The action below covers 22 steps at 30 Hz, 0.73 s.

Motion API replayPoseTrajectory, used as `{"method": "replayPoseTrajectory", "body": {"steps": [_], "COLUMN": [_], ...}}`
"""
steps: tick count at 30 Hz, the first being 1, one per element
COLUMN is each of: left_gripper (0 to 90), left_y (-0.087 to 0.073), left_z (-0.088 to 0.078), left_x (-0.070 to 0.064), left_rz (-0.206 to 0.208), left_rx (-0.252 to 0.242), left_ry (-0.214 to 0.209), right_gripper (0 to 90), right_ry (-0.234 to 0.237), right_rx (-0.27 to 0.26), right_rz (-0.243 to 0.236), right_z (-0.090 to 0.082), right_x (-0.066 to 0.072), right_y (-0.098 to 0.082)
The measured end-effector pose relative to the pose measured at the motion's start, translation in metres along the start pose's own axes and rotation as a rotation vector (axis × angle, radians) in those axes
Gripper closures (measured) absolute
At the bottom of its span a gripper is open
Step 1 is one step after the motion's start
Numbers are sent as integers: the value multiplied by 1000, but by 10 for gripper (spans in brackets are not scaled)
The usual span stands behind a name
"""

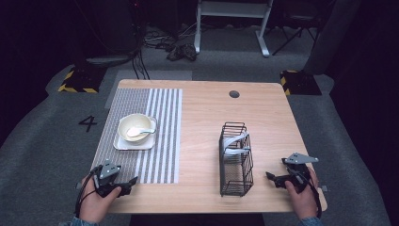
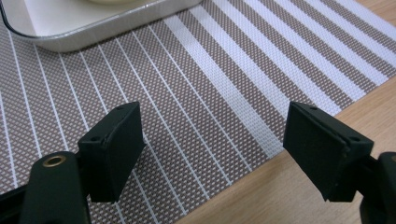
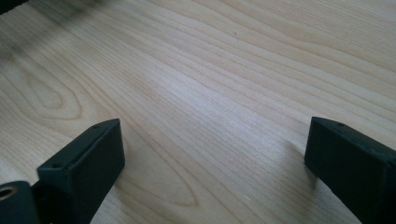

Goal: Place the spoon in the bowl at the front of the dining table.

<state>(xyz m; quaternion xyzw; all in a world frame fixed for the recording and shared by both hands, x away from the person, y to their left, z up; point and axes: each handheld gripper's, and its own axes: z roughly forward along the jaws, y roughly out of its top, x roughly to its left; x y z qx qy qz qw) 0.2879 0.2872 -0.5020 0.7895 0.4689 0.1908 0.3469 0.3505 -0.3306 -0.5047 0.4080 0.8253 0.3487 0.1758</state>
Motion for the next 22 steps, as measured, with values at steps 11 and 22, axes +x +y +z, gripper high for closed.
{"method": "replayPoseTrajectory", "body": {"steps": [11, 22], "left_gripper": [183, 181], "left_y": [-4, -4], "left_z": [1, 1], "left_x": [-3, -4], "left_rz": [-22, -24], "left_rx": [4, 2], "left_ry": [38, 38], "right_gripper": [47, 46], "right_ry": [0, 0], "right_rx": [0, 0], "right_rz": [0, 0], "right_z": [0, 0], "right_x": [0, 0], "right_y": [0, 0]}}
